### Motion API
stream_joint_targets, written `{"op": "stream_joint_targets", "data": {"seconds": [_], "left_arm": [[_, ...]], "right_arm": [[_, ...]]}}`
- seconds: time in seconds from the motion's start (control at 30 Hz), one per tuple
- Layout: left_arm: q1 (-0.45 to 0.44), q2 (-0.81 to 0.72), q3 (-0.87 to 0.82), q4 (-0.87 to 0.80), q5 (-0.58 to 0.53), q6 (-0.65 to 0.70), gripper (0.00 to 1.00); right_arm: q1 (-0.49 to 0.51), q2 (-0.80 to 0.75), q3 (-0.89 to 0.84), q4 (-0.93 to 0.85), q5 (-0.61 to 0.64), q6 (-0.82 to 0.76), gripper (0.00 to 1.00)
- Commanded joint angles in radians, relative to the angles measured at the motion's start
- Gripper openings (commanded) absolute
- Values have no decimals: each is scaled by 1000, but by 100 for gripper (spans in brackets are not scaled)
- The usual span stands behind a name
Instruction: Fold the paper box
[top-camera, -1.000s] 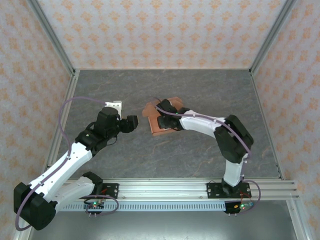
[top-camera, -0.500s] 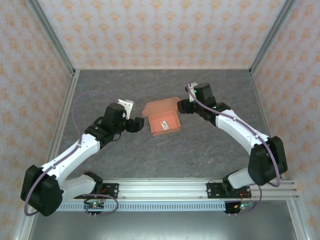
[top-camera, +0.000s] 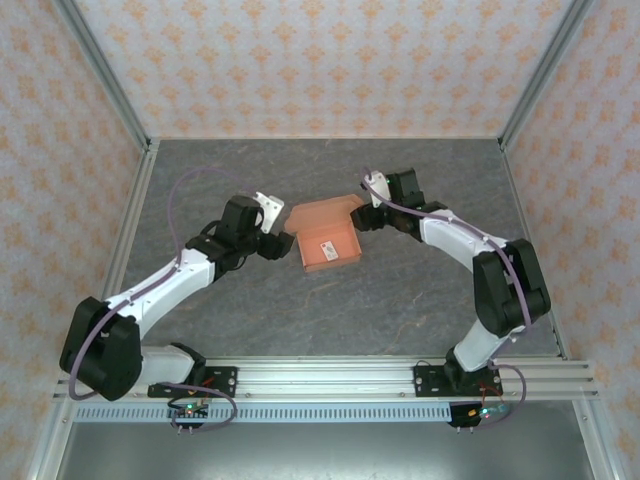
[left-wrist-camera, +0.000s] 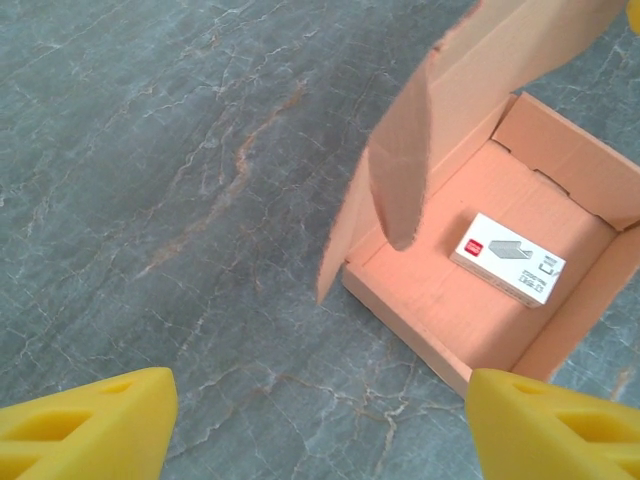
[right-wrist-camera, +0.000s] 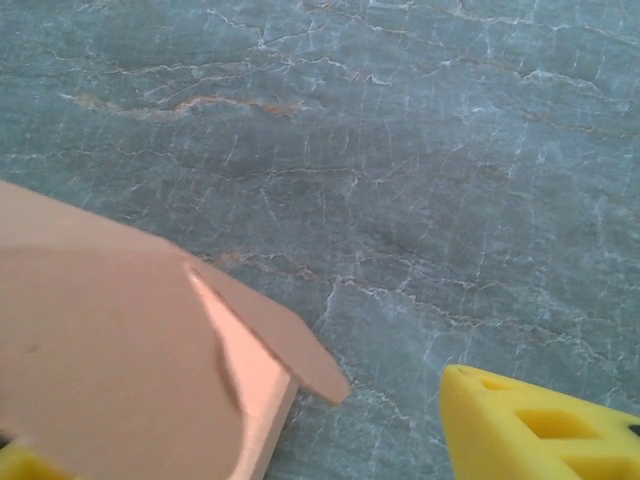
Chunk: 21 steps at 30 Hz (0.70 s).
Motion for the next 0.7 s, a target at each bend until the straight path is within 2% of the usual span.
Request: {"op": "stream_joint_targets", "data": {"seconds": [0.0,0.3,0.37,0.67], "left_arm": [[17,33,45,41,11,42,76],[27,95,84,44,46,61,74],[30,106,94,41,52,66,69],[31,158,127,36,67,69,64]], "right_arm": [[-7,15,33,68,-11,-39,62],[-6,77,82,65,-54,-62,56],[-6,80,86,65,-68,-62,53],[-6,76,84,57,-90,-56,32]]}}
